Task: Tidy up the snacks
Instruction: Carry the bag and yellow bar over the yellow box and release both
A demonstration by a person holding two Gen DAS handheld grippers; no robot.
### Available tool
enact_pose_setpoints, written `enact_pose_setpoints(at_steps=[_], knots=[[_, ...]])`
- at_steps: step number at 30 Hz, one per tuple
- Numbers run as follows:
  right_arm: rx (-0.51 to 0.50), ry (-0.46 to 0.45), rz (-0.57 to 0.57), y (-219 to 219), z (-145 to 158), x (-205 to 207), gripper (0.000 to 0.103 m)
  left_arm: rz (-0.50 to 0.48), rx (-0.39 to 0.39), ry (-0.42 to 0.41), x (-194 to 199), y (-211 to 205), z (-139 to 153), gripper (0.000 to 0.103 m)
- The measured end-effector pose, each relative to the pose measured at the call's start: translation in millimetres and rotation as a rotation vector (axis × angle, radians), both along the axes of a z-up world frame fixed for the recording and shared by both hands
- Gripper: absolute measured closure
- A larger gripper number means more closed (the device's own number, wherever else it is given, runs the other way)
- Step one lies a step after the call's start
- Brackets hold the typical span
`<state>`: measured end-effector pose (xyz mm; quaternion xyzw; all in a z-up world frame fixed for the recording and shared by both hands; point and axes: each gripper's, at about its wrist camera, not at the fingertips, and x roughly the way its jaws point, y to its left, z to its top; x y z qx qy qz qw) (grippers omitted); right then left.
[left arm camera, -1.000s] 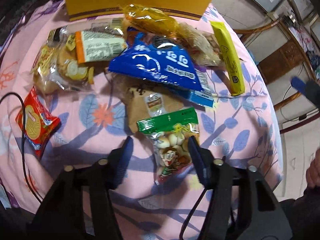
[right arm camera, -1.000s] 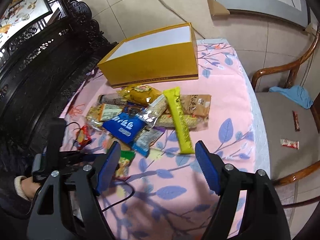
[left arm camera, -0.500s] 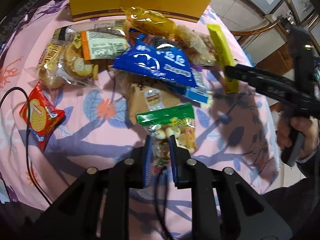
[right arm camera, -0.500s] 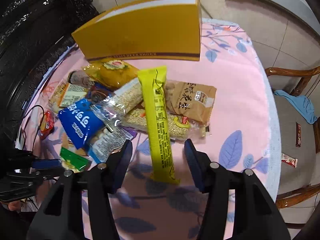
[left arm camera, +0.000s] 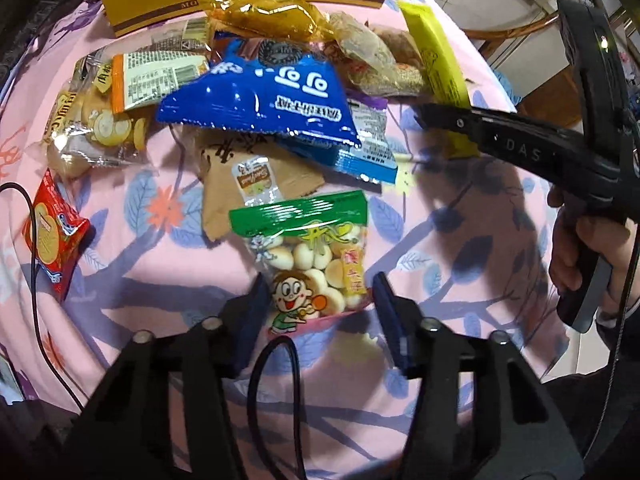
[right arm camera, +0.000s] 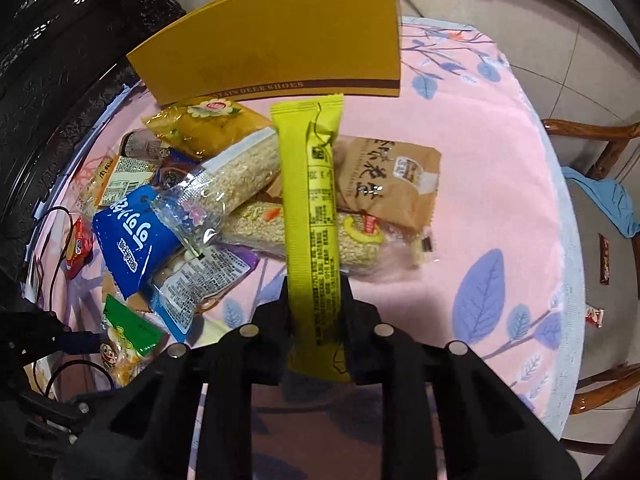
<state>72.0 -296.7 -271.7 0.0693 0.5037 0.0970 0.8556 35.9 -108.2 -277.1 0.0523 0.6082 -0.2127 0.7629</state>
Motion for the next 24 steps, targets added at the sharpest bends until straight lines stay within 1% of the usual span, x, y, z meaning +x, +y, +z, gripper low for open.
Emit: enact_pose_setpoints(at_steps=[1, 5, 10, 15, 19, 24], knots=[[0.011, 0.000, -0.004, -1.3, 1.5, -1.6, 0.081, 0.003, 0.002, -0.014, -0.3, 1.3, 2.1, 0.053], [0.031, -0.013, -0.008, -2.9, 9.8, -10.1, 0.081, 0.037, -0.028, -0.052, 1.0, 13.7, 13.2, 0.053], [0.034, -0.053, -0.009, -0.2, 29.4, -19.3, 0.081, 0.048, -0.052, -0.146, -3.5, 26.3, 39.5, 0.053], [0.039, -0.105, 0.000, 2.9, 53.9, -24.0, 0.081, 0.096, -0.076, -0.249, -0.3, 42.4, 75.8, 0.053], [0.039, -0.144, 0.014, 8.5, 73.6, -20.9, 0.081, 0.138, -0.098, -0.310, 2.3, 58.4, 103.5, 0.053], [0.043, -0.196, 0.023, 16.4, 101.4, -9.1, 0.081, 0.211, -0.129, -0.385, 23.4, 78.9, 135.5, 0.053]])
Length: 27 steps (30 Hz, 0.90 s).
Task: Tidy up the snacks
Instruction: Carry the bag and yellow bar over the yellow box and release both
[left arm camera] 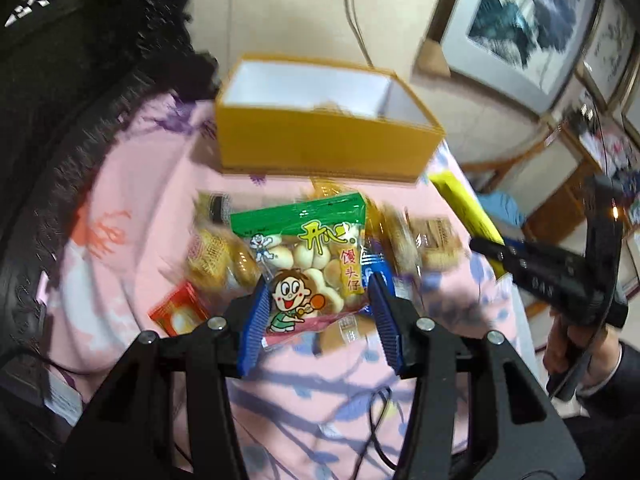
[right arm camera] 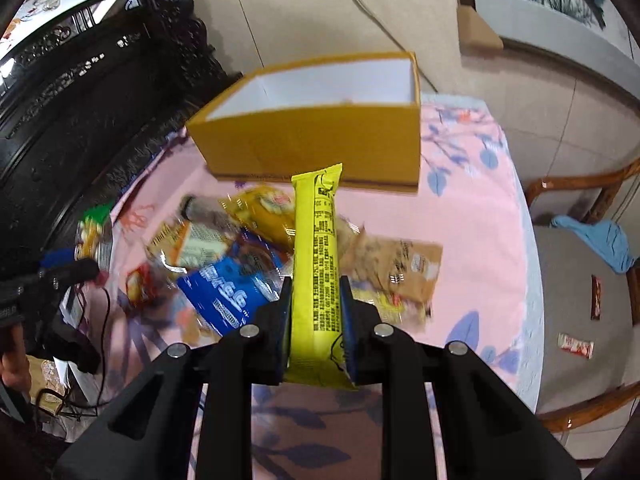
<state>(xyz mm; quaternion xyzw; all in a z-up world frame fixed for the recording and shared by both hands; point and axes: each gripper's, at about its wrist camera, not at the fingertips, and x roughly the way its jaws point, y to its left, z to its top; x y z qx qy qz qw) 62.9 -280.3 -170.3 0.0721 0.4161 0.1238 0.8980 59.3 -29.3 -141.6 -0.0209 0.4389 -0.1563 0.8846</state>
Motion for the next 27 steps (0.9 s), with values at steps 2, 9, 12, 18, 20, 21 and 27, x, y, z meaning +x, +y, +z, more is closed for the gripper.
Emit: enact_pose_setpoints(at_steps=[2, 9, 12, 18, 20, 21, 27], knots=[[0.001, -0.020, 0.004, 2.3, 11.4, 5.5, 0.081, 0.015, -0.005, -0.033, 10.2, 4.6, 12.3, 0.053], [-0.004, -0.105, 0.008, 11.9, 60.0, 22.1, 0.081, 0.023, -0.022, -0.143, 46.0, 15.4, 58.4, 0.053], [-0.009, -0.149, -0.001, 14.3, 84.4, 30.1, 0.081, 0.010, -0.033, -0.185, 60.7, 14.7, 78.1, 0.053], [-0.016, -0.243, -0.028, 15.0, 130.5, 48.1, 0.081, -0.019, -0.062, -0.277, 92.1, 10.0, 115.5, 0.053], [-0.022, -0.275, -0.035, 16.3, 144.0, 57.6, 0.081, -0.021, -0.076, -0.300, 105.9, 9.2, 126.3, 0.053], [-0.032, -0.293, -0.041, 17.4, 150.8, 64.2, 0.081, -0.022, -0.084, -0.309, 113.2, 8.7, 130.8, 0.053], [-0.038, -0.324, -0.075, 20.2, 158.3, 106.0, 0.081, -0.003, -0.098, -0.343, 164.2, -1.9, 144.0, 0.053]])
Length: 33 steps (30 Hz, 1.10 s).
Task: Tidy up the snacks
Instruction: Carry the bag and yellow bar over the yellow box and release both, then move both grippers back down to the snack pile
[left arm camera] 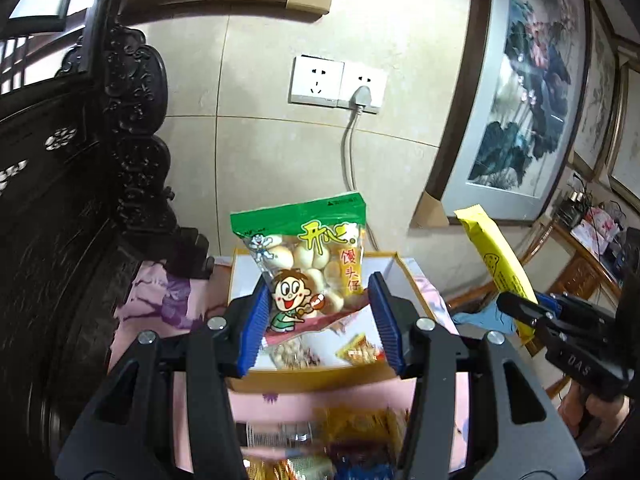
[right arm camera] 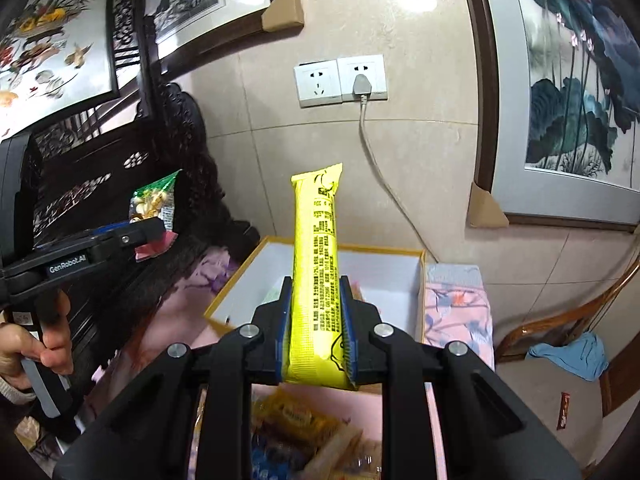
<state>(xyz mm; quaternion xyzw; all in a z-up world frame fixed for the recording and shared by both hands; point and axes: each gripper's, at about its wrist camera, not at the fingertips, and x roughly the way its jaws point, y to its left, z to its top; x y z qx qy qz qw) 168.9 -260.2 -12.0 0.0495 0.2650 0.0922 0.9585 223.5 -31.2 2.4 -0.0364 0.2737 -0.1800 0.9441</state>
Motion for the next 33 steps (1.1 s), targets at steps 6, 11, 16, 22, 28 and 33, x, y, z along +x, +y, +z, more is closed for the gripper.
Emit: enact_pose_setpoints(at_steps=[6, 11, 16, 22, 28, 33], knots=[[-0.013, 0.008, -0.025, 5.3, -10.5, 39.4, 0.081, 0.022, 0.005, 0.025, 43.2, -13.1, -17.6, 0.053], [-0.008, 0.044, -0.029, 5.9, -30.0, 74.7, 0.078, 0.037, 0.015, 0.078, 74.4, -21.2, -47.8, 0.052], [-0.084, 0.058, -0.104, 10.4, -42.2, 88.3, 0.029, 0.114, 0.056, 0.128, 91.6, -16.3, -71.8, 0.021], [-0.076, 0.091, -0.031, 12.9, -54.0, 62.5, 0.029, 0.148, 0.052, 0.089, 65.0, 15.4, -67.0, 0.016], [-0.044, 0.155, 0.016, 16.2, -75.3, 18.3, 0.029, 0.211, 0.079, 0.122, 21.1, 52.9, -82.3, 0.013], [-0.015, 0.211, 0.037, 24.2, -102.6, -25.2, 0.029, 0.271, 0.113, 0.247, -21.2, 86.4, -122.7, 0.013]])
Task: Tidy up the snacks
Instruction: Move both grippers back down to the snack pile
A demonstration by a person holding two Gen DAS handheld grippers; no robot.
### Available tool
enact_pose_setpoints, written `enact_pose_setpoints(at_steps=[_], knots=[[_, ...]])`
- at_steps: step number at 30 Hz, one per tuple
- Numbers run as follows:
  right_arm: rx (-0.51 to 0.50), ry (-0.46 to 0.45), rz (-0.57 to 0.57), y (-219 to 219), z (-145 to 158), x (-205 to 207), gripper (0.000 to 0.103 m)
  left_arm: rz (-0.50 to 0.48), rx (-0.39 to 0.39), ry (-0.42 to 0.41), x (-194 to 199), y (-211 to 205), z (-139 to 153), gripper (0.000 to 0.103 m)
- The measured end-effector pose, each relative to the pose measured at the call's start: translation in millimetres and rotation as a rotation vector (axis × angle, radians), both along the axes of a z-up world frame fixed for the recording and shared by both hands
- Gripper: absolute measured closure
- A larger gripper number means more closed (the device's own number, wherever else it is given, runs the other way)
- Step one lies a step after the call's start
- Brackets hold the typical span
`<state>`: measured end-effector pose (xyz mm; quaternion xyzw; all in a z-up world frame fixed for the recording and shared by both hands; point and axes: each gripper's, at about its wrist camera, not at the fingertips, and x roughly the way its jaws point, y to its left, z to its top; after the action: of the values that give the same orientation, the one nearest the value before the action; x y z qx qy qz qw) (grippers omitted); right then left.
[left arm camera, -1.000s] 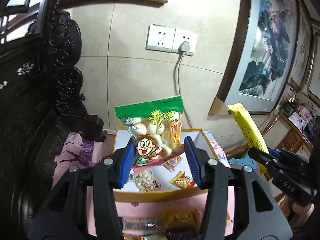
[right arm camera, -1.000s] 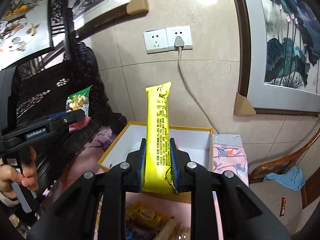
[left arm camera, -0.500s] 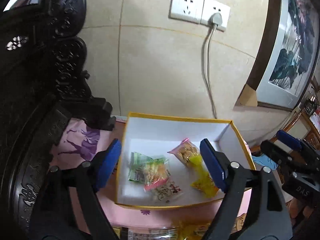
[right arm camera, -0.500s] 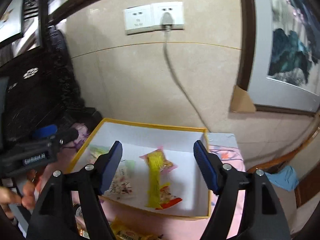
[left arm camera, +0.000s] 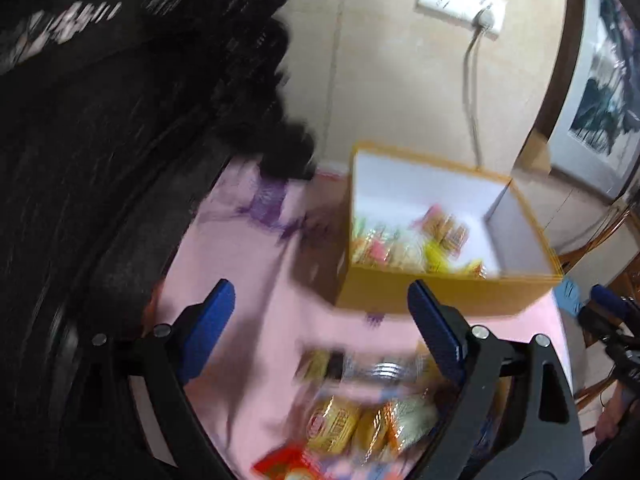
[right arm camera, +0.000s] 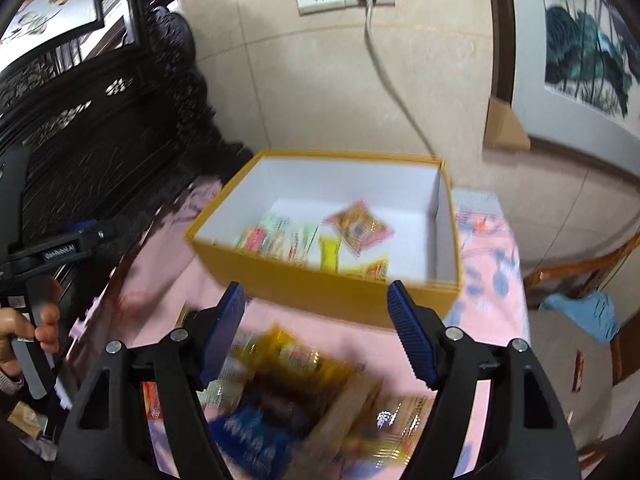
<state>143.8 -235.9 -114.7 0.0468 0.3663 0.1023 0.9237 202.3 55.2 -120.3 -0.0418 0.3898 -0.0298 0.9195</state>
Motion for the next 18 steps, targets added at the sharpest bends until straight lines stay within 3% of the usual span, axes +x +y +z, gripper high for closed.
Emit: enact_pose_setpoints(at_steps=[8, 11, 18], knots=[[0.030, 0.159, -0.053, -2.2, -59.1, -52.4, 0.029, 0.083, -0.016, 0.237, -74.1, 24.7, -77.9, 0.013], [0.088, 0.233, -0.093, -11.0, -74.3, -66.8, 0.029, 0.076, -0.022, 0.306, -94.1, 24.6, -104.6, 0.013], [0.078, 0.243, -0.087, -10.4, -79.7, -82.1, 0.029, 0.090, -0.067, 0.405, -105.5, 20.8, -139.8, 0.013]])
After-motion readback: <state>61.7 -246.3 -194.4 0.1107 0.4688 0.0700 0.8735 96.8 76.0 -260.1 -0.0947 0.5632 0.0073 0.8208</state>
